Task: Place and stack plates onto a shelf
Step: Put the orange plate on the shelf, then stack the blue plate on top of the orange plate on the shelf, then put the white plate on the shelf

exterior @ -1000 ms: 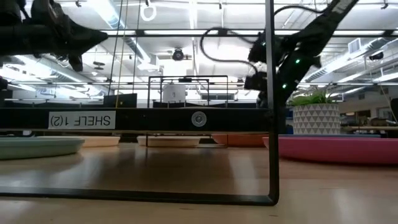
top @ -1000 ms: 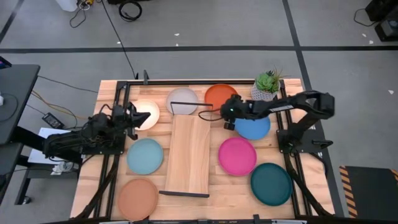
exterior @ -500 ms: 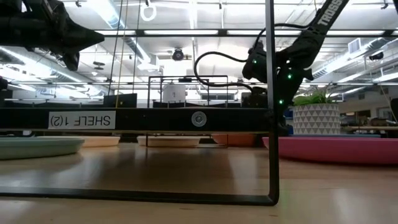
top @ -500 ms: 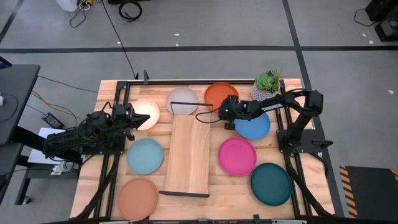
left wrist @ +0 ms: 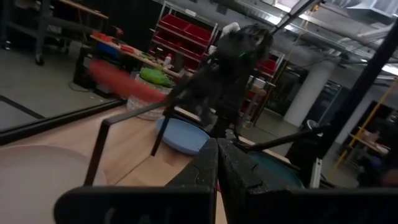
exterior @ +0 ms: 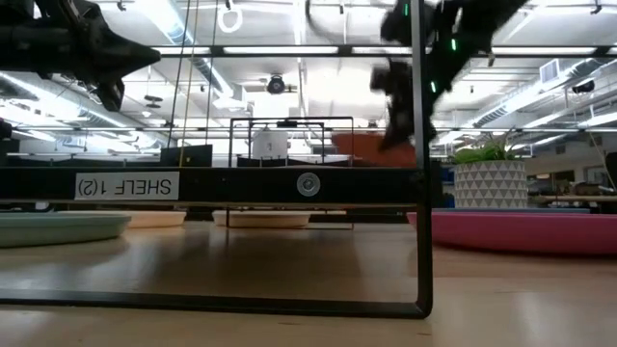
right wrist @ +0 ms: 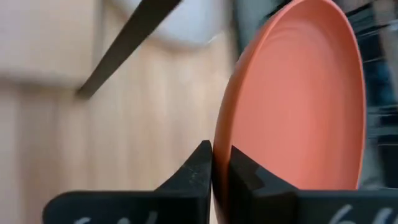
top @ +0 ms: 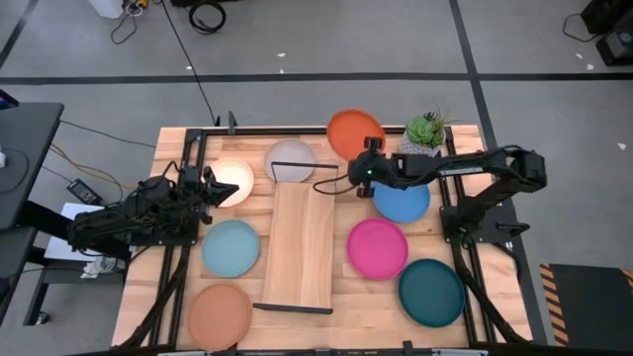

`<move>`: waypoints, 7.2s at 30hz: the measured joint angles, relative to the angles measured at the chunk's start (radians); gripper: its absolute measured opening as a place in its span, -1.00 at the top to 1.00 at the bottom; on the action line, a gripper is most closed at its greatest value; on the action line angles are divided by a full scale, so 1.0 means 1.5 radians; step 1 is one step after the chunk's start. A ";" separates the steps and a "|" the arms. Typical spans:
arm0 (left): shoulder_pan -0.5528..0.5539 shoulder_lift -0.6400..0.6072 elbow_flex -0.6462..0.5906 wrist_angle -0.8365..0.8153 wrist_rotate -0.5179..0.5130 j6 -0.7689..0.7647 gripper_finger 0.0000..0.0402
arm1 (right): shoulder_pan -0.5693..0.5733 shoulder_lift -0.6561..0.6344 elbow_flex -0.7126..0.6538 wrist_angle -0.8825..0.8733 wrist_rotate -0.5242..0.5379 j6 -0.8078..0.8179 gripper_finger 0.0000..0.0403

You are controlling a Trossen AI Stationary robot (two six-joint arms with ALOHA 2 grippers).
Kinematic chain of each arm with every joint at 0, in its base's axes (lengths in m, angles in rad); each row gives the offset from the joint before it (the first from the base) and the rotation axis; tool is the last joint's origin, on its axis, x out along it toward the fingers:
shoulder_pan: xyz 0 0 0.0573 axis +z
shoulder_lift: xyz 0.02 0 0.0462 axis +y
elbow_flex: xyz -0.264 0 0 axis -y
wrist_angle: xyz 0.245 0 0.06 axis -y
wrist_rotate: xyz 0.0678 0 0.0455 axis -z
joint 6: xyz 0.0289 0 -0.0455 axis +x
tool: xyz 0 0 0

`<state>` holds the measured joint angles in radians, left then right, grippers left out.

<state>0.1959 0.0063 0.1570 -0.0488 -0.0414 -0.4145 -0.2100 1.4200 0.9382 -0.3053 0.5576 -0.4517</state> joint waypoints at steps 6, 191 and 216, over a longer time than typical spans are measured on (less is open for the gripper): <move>0.000 0.000 0.000 0.000 -0.013 -0.001 0.94 | 0.046 -0.046 0.103 -0.034 -0.099 -0.002 0.87; 0.003 0.508 0.139 -0.212 -0.098 0.067 0.64 | 0.351 0.059 0.069 -0.155 0.000 0.269 0.12; 0.105 0.869 0.240 -0.303 -0.159 0.026 0.33 | 0.396 0.067 0.068 -0.172 -0.002 0.276 0.16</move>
<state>0.3535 1.3102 0.5163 -0.5027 -0.2804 -0.3749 0.3842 1.5200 1.0397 -0.5636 0.5545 -0.0373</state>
